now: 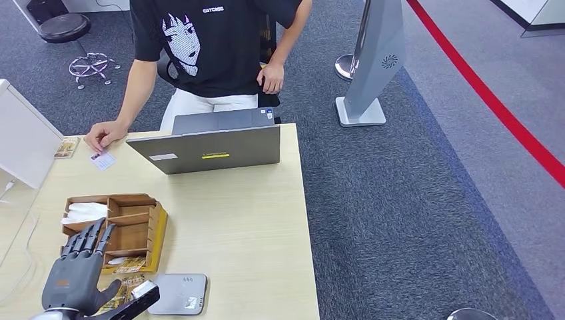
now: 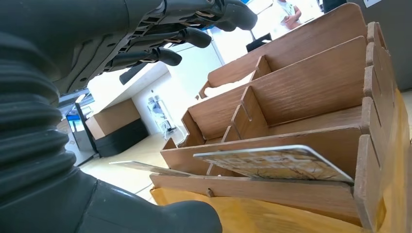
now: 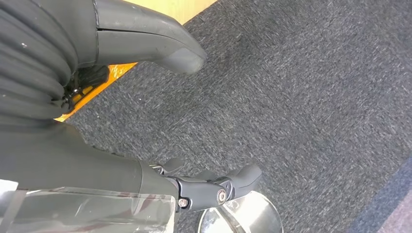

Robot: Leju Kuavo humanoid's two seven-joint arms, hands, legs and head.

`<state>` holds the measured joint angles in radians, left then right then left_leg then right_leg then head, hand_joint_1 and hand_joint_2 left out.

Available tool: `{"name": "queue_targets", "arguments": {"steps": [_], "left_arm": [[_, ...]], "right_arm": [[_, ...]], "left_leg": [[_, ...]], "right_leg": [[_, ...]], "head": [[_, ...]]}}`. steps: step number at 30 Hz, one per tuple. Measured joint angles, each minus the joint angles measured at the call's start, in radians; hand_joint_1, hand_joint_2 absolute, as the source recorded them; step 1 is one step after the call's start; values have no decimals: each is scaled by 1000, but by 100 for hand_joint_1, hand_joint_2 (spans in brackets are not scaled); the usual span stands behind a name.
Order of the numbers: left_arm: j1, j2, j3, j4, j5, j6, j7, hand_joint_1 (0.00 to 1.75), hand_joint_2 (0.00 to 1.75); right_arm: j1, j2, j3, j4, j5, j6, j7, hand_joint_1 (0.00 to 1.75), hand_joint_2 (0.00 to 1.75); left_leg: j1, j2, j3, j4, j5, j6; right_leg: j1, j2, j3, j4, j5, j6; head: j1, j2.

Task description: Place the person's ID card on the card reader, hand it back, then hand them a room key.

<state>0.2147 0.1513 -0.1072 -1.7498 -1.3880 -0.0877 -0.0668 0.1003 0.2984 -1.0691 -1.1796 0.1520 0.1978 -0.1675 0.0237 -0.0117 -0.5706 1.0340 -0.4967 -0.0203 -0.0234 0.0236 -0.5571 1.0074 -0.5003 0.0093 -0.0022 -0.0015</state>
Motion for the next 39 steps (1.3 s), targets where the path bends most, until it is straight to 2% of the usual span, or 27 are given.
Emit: {"name": "queue_targets", "arguments": {"steps": [9,27,39], "left_arm": [[-32,-28,7,10,-9,-15,13,0,175],[-64,-72,63,69,-10,-21,20,0,175],[-85,-112,74,85,-30,-11,-23,0,175]], "right_arm": [[15,-1,40,-14,-7,9,9,0,175],[14,-2,42,-14,-3,18,9,0,175],[15,-2,38,-14,18,44,3,0,175]], "left_leg": [[0,0,0,0,0,0],[0,0,0,0,0,0],[0,0,0,0,0,0]], "right_leg": [[0,0,0,0,0,0],[0,0,0,0,0,0],[0,0,0,0,0,0]], "head": [[0,0],[0,0],[0,0]]}}
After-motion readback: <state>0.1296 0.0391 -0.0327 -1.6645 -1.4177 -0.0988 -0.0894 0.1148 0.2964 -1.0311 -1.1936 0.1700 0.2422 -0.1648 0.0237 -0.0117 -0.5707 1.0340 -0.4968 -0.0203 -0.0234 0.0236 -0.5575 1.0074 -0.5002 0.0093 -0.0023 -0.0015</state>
